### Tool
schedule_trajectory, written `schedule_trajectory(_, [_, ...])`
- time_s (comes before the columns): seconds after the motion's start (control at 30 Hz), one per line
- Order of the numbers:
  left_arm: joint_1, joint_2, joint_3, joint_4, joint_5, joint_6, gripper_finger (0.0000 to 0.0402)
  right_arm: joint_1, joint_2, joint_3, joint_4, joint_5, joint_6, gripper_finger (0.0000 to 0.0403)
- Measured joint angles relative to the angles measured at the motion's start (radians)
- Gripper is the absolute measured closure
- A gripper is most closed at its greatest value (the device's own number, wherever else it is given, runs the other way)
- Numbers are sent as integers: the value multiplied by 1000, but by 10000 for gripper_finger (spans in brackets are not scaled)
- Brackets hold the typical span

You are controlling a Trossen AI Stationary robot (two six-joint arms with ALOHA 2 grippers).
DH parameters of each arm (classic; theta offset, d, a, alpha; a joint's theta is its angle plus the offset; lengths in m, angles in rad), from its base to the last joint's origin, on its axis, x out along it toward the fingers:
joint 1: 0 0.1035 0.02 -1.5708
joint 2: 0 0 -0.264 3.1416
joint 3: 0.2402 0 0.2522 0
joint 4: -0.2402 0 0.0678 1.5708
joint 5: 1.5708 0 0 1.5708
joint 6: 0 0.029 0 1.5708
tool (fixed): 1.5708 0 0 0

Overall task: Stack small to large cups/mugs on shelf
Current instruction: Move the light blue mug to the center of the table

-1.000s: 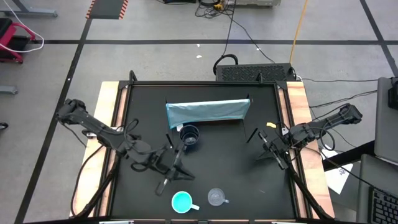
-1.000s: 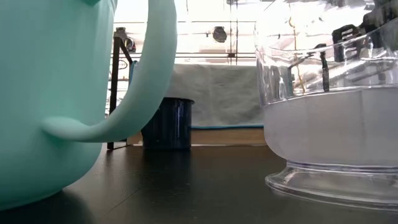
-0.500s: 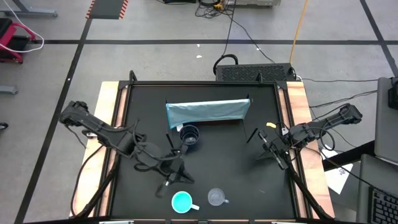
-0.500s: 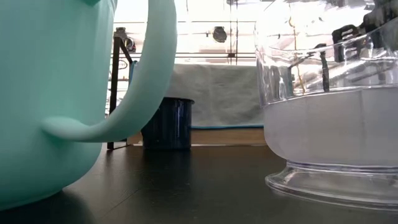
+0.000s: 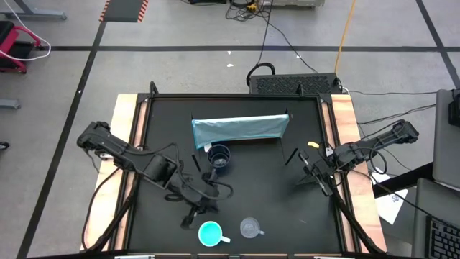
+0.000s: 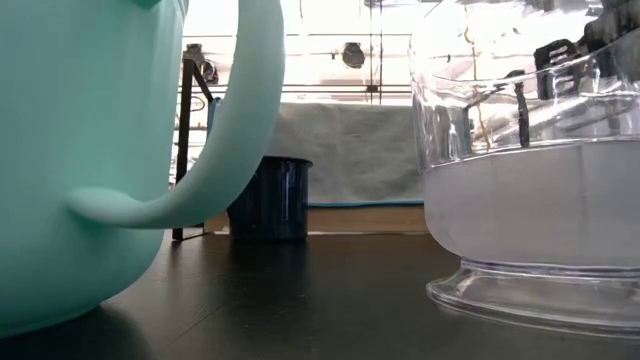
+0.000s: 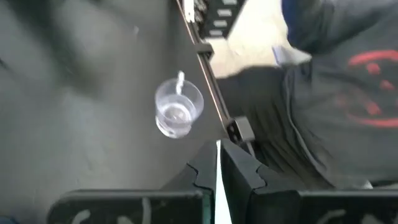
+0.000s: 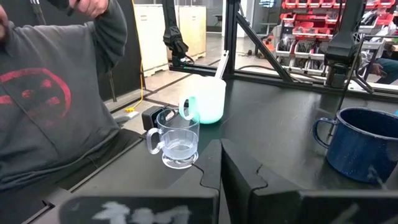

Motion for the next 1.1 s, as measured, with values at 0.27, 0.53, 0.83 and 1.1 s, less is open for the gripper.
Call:
schedule_trajectory(0.27, [10, 62, 176, -238, 57, 5, 380, 0, 0, 0, 0, 0, 0, 403])
schedule_trajectory(0.53, [10, 174, 396, -498, 92, 86, 380, 0, 0, 0, 0, 0, -8, 403])
schedule_trajectory(0.83, [10, 260, 478, -635, 88, 169, 380, 0, 0, 0, -6, 0, -8, 403])
schedule_trajectory(1.1, [10, 257, 479, -624, 84, 158, 380, 0, 0, 0, -7, 0, -8, 403])
